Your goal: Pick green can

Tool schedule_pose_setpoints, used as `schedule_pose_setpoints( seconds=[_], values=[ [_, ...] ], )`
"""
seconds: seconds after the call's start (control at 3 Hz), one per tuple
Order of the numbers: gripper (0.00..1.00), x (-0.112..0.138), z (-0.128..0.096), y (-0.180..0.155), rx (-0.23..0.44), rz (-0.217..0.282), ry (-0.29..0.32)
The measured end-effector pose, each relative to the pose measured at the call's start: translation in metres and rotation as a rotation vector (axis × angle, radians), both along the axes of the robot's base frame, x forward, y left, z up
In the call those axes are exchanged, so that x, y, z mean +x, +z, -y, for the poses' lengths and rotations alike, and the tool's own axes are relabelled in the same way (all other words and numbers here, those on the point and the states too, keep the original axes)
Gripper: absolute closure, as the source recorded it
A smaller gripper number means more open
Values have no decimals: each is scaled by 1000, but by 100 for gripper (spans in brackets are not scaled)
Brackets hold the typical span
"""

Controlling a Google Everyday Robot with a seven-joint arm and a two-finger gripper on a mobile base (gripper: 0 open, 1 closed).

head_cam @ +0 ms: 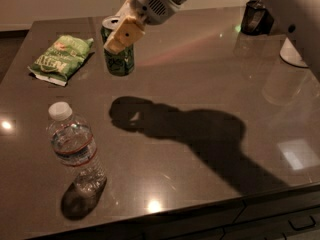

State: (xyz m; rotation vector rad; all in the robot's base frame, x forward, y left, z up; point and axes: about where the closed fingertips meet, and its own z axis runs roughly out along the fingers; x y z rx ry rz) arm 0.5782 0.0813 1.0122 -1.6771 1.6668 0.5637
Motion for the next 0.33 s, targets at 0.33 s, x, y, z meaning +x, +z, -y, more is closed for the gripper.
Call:
schedule_pose_setpoints(
  seconds=[0.33],
  values=[
    [100, -1, 1, 2, 2, -1, 6]
  ],
)
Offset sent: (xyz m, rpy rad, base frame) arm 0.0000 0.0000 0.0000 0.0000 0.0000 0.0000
